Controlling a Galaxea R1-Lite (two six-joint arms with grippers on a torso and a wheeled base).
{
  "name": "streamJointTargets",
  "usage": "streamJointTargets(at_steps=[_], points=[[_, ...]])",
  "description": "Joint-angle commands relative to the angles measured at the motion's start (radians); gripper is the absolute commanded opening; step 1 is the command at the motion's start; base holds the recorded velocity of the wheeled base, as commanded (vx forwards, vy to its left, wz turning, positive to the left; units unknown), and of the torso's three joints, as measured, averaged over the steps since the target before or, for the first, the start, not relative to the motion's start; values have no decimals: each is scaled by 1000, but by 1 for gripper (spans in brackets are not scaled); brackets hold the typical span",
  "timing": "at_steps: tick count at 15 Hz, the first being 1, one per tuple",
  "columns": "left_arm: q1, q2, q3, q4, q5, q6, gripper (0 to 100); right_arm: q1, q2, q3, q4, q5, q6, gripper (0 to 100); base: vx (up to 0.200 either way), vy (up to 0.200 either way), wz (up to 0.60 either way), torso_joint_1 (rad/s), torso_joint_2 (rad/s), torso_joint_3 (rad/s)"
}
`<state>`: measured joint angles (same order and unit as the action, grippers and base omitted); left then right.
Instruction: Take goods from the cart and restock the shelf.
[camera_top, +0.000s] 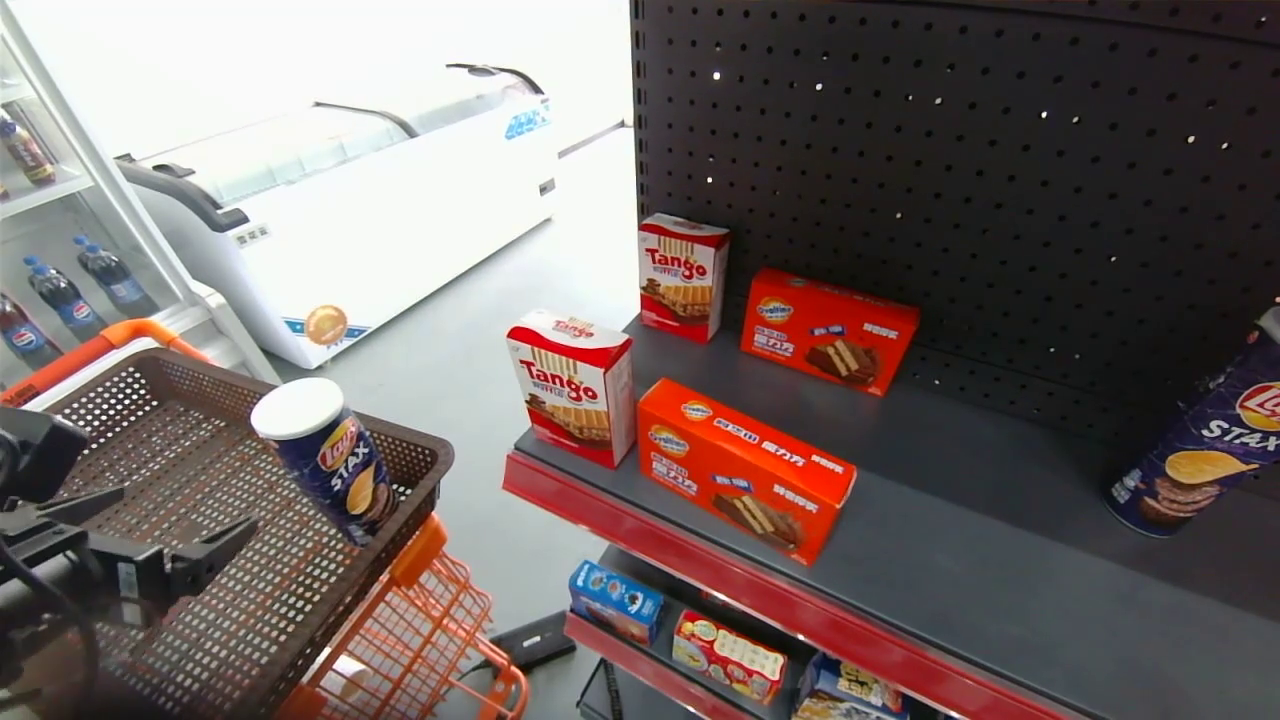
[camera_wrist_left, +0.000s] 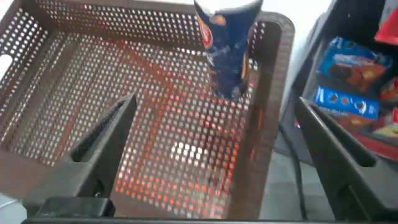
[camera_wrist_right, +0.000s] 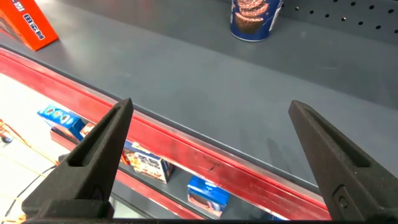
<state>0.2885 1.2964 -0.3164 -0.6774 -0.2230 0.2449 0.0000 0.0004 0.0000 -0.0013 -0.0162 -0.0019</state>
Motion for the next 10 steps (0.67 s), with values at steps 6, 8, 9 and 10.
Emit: streamJointTargets(at_steps=[6, 8, 9, 10], points=[[-81, 508, -53, -479, -6, -88, 100, 0, 1, 0, 0, 1, 0, 100, 0, 0, 0, 0, 0, 0], [-84, 586, -93, -545, -6, -90, 100, 0, 1, 0, 0, -1, -1, 100, 0, 0, 0, 0, 0, 0], [-89, 618, -101, -568, -6, -91, 100, 0, 1, 0, 0, -1, 0, 100, 0, 0, 0, 0, 0, 0], [-92, 636, -102, -585, -6, -91, 100, 0, 1, 0, 0, 1, 0, 100, 0, 0, 0, 0, 0, 0]])
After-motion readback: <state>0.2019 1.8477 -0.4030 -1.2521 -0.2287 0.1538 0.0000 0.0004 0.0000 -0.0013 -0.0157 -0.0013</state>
